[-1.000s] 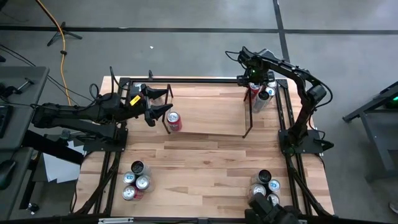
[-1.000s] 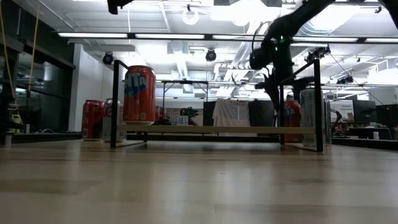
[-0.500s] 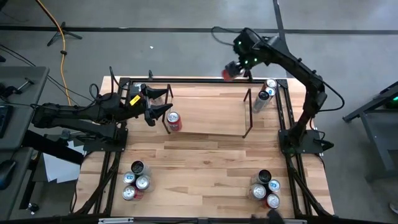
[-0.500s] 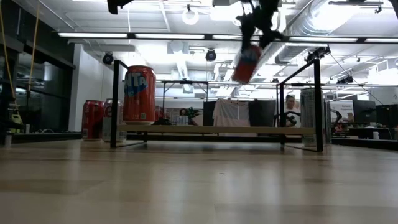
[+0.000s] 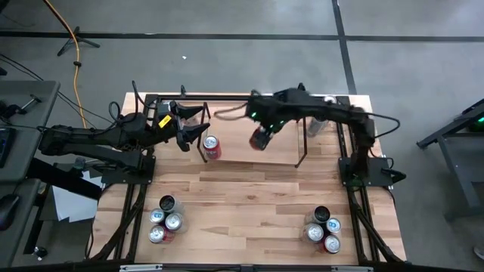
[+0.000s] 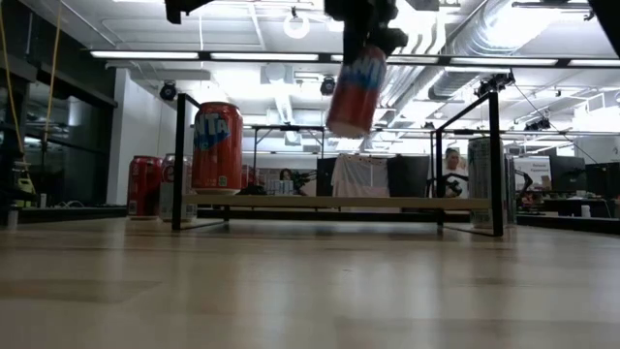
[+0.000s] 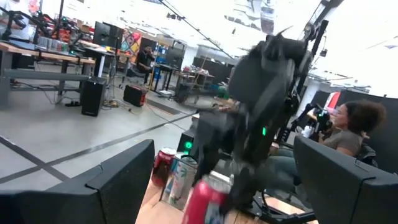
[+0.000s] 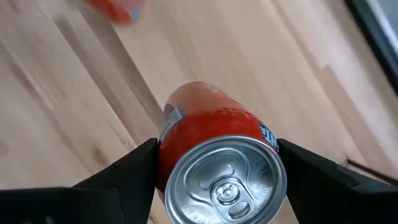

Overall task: Place canned beverage on shelf
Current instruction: Put the red soda can on the shelf aligned with the other red soda can

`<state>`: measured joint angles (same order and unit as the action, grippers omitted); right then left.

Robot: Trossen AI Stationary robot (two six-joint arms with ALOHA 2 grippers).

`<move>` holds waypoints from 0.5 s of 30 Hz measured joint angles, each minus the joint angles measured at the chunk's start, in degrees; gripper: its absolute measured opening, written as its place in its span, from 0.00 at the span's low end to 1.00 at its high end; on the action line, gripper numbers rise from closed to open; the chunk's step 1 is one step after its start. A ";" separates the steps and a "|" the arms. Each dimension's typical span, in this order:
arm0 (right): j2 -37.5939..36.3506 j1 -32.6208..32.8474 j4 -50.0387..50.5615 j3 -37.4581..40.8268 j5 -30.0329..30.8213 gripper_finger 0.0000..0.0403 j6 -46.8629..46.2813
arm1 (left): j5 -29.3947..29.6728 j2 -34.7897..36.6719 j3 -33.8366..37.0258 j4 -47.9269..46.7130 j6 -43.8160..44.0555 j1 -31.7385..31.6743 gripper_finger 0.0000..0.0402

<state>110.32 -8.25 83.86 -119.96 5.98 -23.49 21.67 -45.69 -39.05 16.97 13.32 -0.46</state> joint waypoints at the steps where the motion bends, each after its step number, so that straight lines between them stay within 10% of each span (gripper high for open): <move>1: 1.26 0.20 0.78 0.00 0.25 0.68 0.00 | 0.00 0.00 0.00 0.00 0.00 0.00 0.84; 15: 9.33 -0.10 2.08 0.04 2.51 0.68 2.87 | 0.00 0.00 0.00 0.00 0.00 0.00 0.84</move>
<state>119.66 -8.35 85.94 -119.92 8.49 -20.62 21.67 -45.69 -39.05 16.97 13.32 -0.45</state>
